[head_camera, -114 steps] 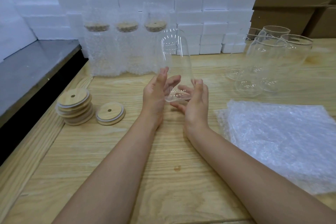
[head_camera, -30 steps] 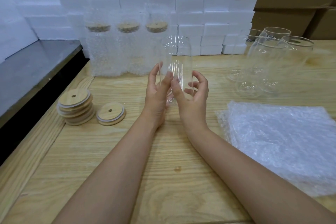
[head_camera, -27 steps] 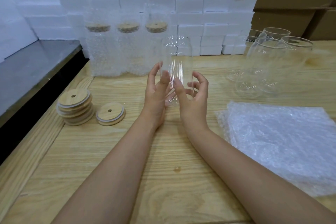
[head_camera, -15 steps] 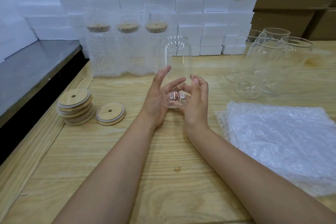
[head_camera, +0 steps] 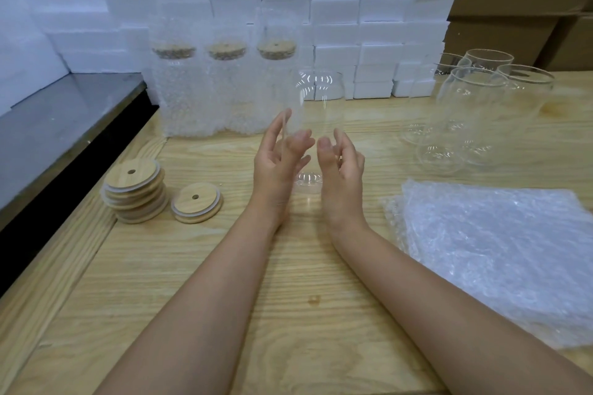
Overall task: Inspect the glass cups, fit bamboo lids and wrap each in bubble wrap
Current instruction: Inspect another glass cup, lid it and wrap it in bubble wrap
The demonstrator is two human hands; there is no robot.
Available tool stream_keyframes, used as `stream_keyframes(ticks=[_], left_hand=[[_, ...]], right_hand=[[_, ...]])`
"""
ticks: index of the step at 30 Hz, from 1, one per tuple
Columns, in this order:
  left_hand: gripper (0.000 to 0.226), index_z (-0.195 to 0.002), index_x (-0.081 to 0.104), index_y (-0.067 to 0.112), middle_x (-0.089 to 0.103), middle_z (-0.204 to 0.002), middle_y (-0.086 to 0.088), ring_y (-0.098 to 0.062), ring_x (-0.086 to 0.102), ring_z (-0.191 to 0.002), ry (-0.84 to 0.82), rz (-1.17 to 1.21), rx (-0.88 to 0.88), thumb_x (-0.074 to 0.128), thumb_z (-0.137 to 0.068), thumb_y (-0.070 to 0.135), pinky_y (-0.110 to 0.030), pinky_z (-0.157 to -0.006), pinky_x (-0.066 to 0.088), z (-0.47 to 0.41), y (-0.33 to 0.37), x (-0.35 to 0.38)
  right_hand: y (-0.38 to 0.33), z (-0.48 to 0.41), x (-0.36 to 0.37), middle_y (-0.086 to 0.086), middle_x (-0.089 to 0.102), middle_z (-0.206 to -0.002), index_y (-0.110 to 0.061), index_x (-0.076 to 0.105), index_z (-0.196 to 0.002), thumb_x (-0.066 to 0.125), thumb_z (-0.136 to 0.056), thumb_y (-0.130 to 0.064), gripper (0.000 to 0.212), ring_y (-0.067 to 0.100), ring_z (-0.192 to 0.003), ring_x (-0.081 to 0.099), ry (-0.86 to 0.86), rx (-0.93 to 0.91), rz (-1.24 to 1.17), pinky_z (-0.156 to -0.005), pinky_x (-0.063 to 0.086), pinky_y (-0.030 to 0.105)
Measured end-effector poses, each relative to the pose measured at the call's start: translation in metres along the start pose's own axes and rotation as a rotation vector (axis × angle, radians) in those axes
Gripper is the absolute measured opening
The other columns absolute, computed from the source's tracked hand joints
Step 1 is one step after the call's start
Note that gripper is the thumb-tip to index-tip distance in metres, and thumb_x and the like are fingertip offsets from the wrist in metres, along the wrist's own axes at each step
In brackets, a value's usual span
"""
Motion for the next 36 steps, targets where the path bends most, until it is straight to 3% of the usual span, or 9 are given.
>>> stream_keyframes(ticks=[4,7,9,14,19,22,25,29,36], left_hand=[[0.077,-0.137,0.042,0.028,0.059,-0.12,-0.002,-0.007,0.061,-0.108,-0.052,-0.147,0.1,0.077,-0.068,0.028,-0.027,-0.092,0.051,0.005,0.008,0.01],[0.084,-0.137,0.038,0.034,0.055,-0.123,0.003,-0.01,0.058,-0.116,-0.069,-0.257,0.152,0.077,-0.062,0.037,-0.042,-0.099,0.049,0.008,0.013,0.015],[0.089,-0.142,0.039,0.029,0.054,-0.124,0.004,-0.008,0.056,-0.118,-0.072,-0.313,0.177,0.081,-0.064,0.029,-0.042,-0.101,0.048,0.01,0.013,0.016],[0.091,-0.144,0.038,0.021,0.05,-0.136,0.002,-0.001,0.05,-0.125,-0.084,-0.44,0.273,0.086,-0.067,0.011,-0.015,-0.1,0.042,0.012,0.017,0.017],[0.088,-0.137,0.032,0.036,0.042,-0.143,0.012,-0.001,0.041,-0.134,-0.096,-0.525,0.421,0.083,-0.066,0.021,-0.025,-0.108,0.037,0.016,0.027,0.021],[0.09,-0.14,0.036,0.026,0.045,-0.141,0.011,-0.008,0.044,-0.132,-0.08,-0.568,0.435,0.085,-0.065,0.018,-0.034,-0.108,0.04,0.015,0.025,0.017],[0.091,-0.133,0.034,0.044,0.046,-0.131,0.027,-0.001,0.05,-0.122,-0.065,-0.602,0.457,0.086,-0.065,0.013,-0.018,-0.098,0.042,0.015,0.027,0.016],[0.091,-0.122,0.028,0.057,0.045,-0.122,0.033,0.012,0.051,-0.11,-0.042,-0.64,0.467,0.084,-0.065,0.014,-0.004,-0.085,0.039,0.017,0.029,0.015],[0.095,-0.119,0.025,0.065,0.049,-0.127,0.011,0.012,0.05,-0.11,-0.02,-0.684,0.517,0.083,-0.068,0.008,-0.004,-0.086,0.038,0.017,0.031,0.015]], right_hand=[[-0.004,0.0,-0.004,-0.024,0.039,-0.116,-0.032,0.032,-0.143,0.049,-0.078,-0.061,0.073,0.002,-0.121,0.041,0.023,-0.023,-0.008,-0.101,0.035,0.018],[-0.004,0.0,-0.007,-0.021,0.047,-0.116,-0.034,0.035,-0.141,0.052,-0.074,-0.064,0.076,0.016,-0.13,0.04,0.041,-0.022,-0.004,-0.11,0.035,0.038],[-0.004,0.0,-0.008,-0.019,0.049,-0.119,-0.035,0.035,-0.14,0.056,-0.067,-0.07,0.083,0.015,-0.13,0.039,0.043,-0.022,0.008,-0.108,0.035,0.035],[-0.002,0.001,-0.006,-0.01,0.045,-0.131,-0.036,0.032,-0.135,0.071,-0.067,-0.06,0.082,0.01,-0.129,0.037,0.019,-0.03,-0.04,-0.098,0.031,0.023],[0.0,-0.004,-0.003,-0.01,0.038,-0.141,-0.031,0.035,-0.131,0.081,-0.074,-0.023,0.073,0.009,-0.136,0.033,-0.025,-0.052,-0.087,-0.11,0.032,0.03],[0.0,-0.006,-0.004,-0.015,0.038,-0.139,-0.03,0.033,-0.135,0.082,-0.073,-0.013,0.081,-0.012,-0.123,0.037,-0.024,-0.09,-0.074,-0.105,0.037,0.018],[0.001,-0.008,-0.004,-0.026,0.038,-0.127,-0.019,0.03,-0.142,0.082,-0.072,-0.007,0.088,-0.031,-0.105,0.038,-0.032,-0.12,-0.067,-0.089,0.038,0.001],[0.003,-0.009,-0.003,-0.03,0.041,-0.118,-0.018,0.031,-0.14,0.082,-0.071,-0.007,0.087,-0.036,-0.099,0.038,-0.049,-0.127,-0.056,-0.08,0.035,-0.003],[-0.002,-0.007,-0.001,-0.026,0.045,-0.119,-0.022,0.034,-0.133,0.078,-0.06,-0.023,0.085,-0.032,-0.104,0.04,-0.045,-0.123,-0.074,-0.084,0.034,-0.003]])
Point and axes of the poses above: each hand's wrist, its own z-axis away from the middle knuckle, its own x-axis out of the palm, y = z × x, the point moved 10 cm from there along -z, towards the middle knuckle
